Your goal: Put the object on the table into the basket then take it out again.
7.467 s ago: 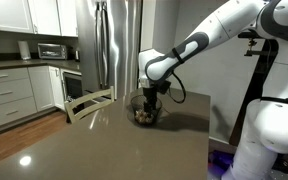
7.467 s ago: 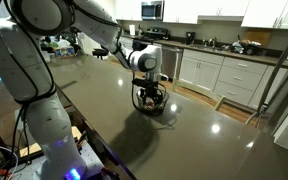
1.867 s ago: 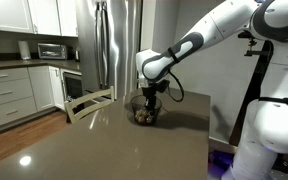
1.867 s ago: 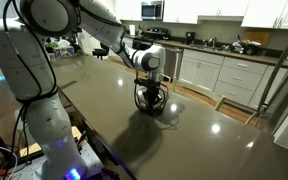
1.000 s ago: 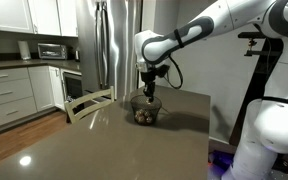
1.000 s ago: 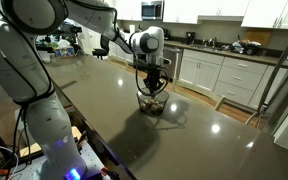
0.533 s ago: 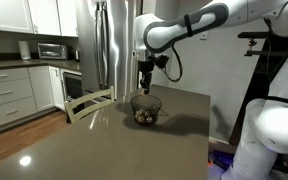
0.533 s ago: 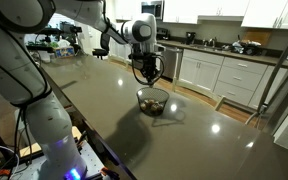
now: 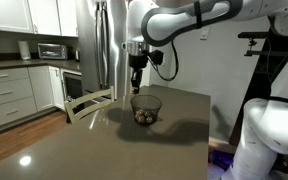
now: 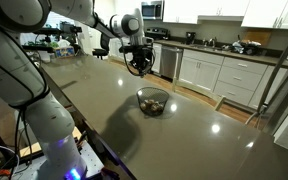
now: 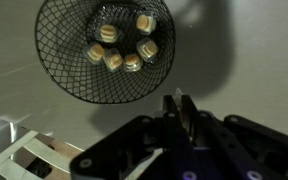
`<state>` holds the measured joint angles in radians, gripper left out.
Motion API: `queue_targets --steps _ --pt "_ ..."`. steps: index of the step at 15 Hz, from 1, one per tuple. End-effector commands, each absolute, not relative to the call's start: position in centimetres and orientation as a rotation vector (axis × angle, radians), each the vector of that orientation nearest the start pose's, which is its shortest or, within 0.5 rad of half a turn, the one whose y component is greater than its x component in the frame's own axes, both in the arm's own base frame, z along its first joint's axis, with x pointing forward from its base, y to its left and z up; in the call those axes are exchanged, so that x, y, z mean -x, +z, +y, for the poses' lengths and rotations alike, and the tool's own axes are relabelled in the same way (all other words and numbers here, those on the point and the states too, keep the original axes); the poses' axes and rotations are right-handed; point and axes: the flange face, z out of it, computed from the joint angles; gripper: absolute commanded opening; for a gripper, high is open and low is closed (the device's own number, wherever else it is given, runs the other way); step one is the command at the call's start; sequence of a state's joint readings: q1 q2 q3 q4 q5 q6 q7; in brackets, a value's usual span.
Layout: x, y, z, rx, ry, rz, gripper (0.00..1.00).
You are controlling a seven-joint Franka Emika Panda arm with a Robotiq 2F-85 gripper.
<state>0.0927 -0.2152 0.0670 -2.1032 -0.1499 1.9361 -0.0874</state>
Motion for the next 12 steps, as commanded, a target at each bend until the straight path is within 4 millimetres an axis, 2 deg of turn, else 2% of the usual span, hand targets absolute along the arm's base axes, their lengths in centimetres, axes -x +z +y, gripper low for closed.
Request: queue_targets --steps 1,7,12 --pt "-49.7 51.9 10.0 3.188 -0.153 -0.610 0.03" --pt "-49.6 51.2 12.9 3.132 -0.178 -0.716 0.03" --pt "-49.5 49.4 14.7 3.106 -0.130 -0.769 0.03"
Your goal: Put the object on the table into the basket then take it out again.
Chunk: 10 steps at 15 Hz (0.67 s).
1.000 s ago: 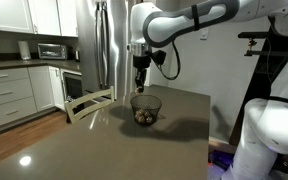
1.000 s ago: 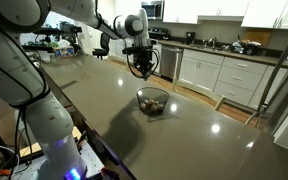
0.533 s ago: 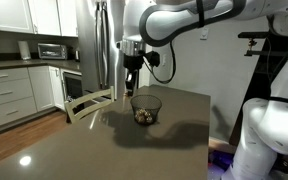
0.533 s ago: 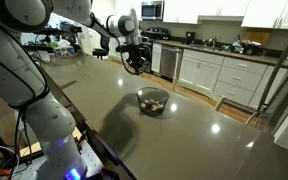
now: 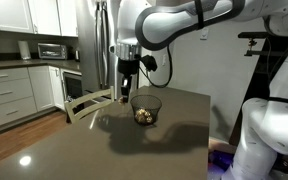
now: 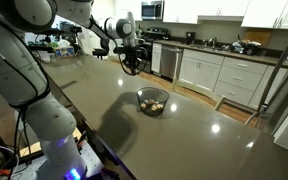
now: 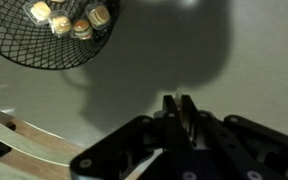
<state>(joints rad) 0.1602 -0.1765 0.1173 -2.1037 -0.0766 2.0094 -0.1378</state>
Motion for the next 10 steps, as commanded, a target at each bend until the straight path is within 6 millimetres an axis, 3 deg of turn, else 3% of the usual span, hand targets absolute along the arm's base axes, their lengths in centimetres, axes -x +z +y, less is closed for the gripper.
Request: queue_targets --steps 1,5,6,7,10 --pt "-49.55 49.20 14.98 3.103 -0.125 -0.779 0.03" --pt "-49.58 48.69 15.68 3.099 -0.110 -0.803 0.03" --pt "-49.57 48.65 15.77 3.098 -0.108 -0.807 0.36" --pt "-49.53 48.65 15.84 3.096 -0.109 -0.811 0.36" --pt "-49.48 48.66 15.87 3.094 -0.110 -0.822 0.54"
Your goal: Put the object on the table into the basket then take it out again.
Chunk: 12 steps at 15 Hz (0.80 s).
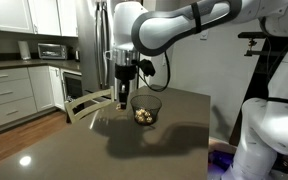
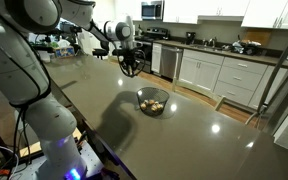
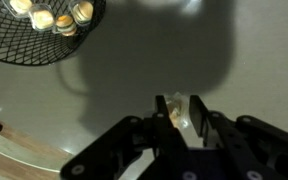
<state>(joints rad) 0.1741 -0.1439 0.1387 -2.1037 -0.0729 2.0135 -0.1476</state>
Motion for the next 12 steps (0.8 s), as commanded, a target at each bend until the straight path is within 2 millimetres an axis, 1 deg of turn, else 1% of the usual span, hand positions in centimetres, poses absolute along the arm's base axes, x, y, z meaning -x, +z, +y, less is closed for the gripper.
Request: queue_targets --steps 1,5,7,12 --pt "-49.47 48.65 15.86 3.094 -0.109 -0.823 0.61" --pt "-49.41 48.66 15.81 3.094 -0.110 -0.824 0.87" --pt "-49.36 48.69 15.79 3.096 -0.112 -0.822 0.98" --pt "-49.30 48.78 15.71 3.100 -0.114 -0.819 1.00"
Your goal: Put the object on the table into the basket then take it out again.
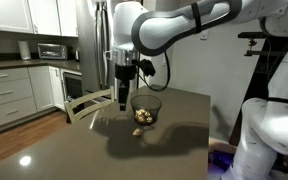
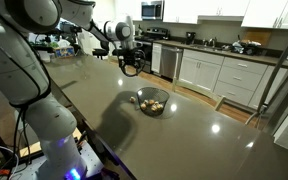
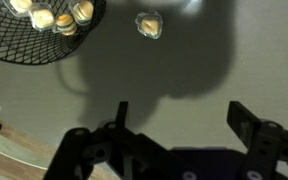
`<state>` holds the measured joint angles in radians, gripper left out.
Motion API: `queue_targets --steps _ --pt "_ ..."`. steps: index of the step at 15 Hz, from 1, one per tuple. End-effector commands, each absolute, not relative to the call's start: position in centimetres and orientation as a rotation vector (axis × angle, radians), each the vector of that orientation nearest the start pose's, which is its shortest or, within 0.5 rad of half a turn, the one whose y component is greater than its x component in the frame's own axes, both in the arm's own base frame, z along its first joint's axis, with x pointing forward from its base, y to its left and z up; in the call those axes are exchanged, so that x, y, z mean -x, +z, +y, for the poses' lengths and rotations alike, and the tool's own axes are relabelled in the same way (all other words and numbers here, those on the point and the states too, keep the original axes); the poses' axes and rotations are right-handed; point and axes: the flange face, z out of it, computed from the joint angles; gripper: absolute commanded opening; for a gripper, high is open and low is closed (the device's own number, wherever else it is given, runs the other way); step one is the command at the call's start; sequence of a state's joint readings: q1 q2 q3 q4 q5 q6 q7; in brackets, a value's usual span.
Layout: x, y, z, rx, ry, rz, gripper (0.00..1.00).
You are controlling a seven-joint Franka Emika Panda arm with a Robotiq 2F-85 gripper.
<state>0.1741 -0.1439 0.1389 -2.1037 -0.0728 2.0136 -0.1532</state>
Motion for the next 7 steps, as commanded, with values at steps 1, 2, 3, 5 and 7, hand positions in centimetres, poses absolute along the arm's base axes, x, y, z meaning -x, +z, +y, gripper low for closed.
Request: queue_targets --steps 1,2,3,5,7 --pt "-49.28 48.77 15.70 3.100 -0.114 -0.819 1.00" --pt "-49.26 48.76 15.70 3.102 -0.113 -0.818 1.00" --pt "-49.25 48.78 15.69 3.102 -0.113 -0.818 1.00" --pt "-49.24 48.60 15.75 3.124 -0.094 -0.789 1.00" --pt "-49.24 48.60 15.75 3.124 -0.094 -0.789 1.00"
